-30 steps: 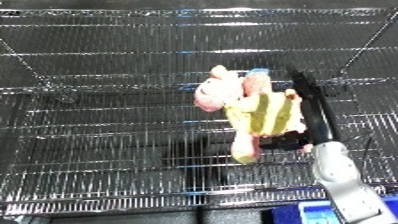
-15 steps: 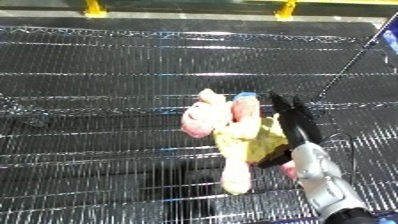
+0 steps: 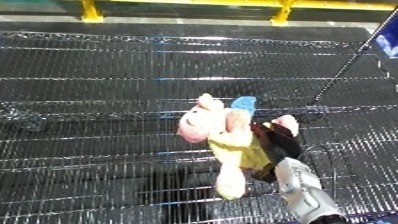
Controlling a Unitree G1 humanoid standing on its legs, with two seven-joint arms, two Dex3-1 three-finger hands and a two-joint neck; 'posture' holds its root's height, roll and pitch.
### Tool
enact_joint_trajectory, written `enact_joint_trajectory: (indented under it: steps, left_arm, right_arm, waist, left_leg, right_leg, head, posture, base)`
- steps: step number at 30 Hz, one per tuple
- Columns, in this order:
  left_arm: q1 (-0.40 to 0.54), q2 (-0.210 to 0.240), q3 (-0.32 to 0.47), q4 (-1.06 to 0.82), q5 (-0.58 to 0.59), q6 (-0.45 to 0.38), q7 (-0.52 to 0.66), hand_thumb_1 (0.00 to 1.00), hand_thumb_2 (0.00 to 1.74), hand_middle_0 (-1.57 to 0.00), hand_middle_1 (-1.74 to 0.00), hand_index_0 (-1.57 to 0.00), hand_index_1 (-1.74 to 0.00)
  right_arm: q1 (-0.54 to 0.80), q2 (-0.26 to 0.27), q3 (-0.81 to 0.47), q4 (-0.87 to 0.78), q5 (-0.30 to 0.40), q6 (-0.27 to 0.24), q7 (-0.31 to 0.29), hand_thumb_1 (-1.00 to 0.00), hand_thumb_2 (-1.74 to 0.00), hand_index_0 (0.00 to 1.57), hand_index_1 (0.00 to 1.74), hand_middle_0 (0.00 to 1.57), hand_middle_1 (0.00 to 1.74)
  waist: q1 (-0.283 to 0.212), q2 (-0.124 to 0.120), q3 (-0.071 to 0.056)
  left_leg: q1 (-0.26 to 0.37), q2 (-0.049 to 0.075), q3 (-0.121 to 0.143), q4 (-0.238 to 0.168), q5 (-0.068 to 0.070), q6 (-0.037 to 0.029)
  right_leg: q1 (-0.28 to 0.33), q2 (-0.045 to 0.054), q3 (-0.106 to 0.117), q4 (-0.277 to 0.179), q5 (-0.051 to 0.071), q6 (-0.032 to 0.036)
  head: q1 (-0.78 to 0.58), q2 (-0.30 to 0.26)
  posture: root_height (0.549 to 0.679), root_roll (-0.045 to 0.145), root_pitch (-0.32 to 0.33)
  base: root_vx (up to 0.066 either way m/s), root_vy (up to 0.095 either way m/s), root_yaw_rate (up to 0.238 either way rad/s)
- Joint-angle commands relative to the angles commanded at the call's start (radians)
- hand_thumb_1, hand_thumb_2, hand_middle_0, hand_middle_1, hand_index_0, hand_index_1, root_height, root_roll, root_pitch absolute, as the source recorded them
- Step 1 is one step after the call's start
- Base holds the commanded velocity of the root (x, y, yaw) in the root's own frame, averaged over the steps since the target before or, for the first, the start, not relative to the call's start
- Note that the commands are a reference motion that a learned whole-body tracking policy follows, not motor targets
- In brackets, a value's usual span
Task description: Pick up the object and place it into the box
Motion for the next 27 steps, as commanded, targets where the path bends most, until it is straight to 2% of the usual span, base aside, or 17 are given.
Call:
enact_joint_trajectory:
  steps: [9,15,20,27]
  left_arm:
    - [-0.001,0.008,-0.010,0.009,-0.012,0.003,-0.019,1.00,1.74,-1.57,-1.74,-1.57,-1.74]
    - [-0.002,0.005,-0.017,0.015,-0.012,0.007,-0.021,1.00,1.74,-1.57,-1.74,-1.57,-1.74]
    - [-0.015,-0.002,-0.018,0.023,-0.016,0.009,-0.018,1.00,1.74,-1.57,-1.74,-1.57,-1.74]
    - [-0.028,-0.016,-0.007,0.049,-0.010,0.005,0.002,1.00,1.74,-1.57,-1.74,-1.57,-1.74]
  right_arm:
    - [0.004,-0.011,-0.001,0.001,-0.009,-0.001,0.004,-1.00,-1.74,1.57,1.74,1.57,1.74]
    - [0.017,-0.011,-0.013,0.013,-0.018,0.000,-0.003,-1.00,-1.74,1.57,1.74,1.57,1.74]
    - [0.025,-0.009,-0.023,0.001,-0.012,-0.002,-0.014,-1.00,-1.74,1.57,1.74,1.57,1.74]
    - [0.066,-0.032,-0.091,-0.113,0.043,-0.030,-0.090,-1.00,-1.74,1.57,1.74,1.57,1.74]
  waist:
    - [0.007,0.004,0.000]
    - [0.007,0.008,0.000]
    - [0.004,0.007,0.000]
    - [-0.018,-0.006,0.000]
  left_leg:
    - [0.007,0.000,-0.006,0.006,0.005,-0.0026]
    - [0.010,-0.001,-0.008,0.006,0.008,-0.0015]
    - [0.033,0.002,-0.003,-0.014,0.012,-0.0019]
    - [0.085,0.009,0.007,-0.055,0.017,-0.0010]
  right_leg:
    - [0.010,-0.0037,-0.001,0.009,0.001,0.0001]
    - [0.017,-0.0068,-0.003,0.014,0.000,0.0004]
    - [0.039,-0.0098,-0.008,0.003,-0.005,0.0012]
    - [0.089,-0.0124,-0.014,-0.031,-0.008,0.0023]
  head:
    - [0.032,-0.011]
    - [0.041,-0.024]
    - [0.040,-0.032]
    - [0.034,-0.035]
  posture:
    - [0.619,0.036,0.036]
    - [0.618,0.036,0.027]
    - [0.620,0.037,0.019]
    - [0.625,0.037,0.002]
  base:
    - [-0.014,-0.011,0.020]
    - [-0.013,-0.001,0.026]
    - [-0.013,0.005,0.013]
    - [-0.019,0.011,-0.027]
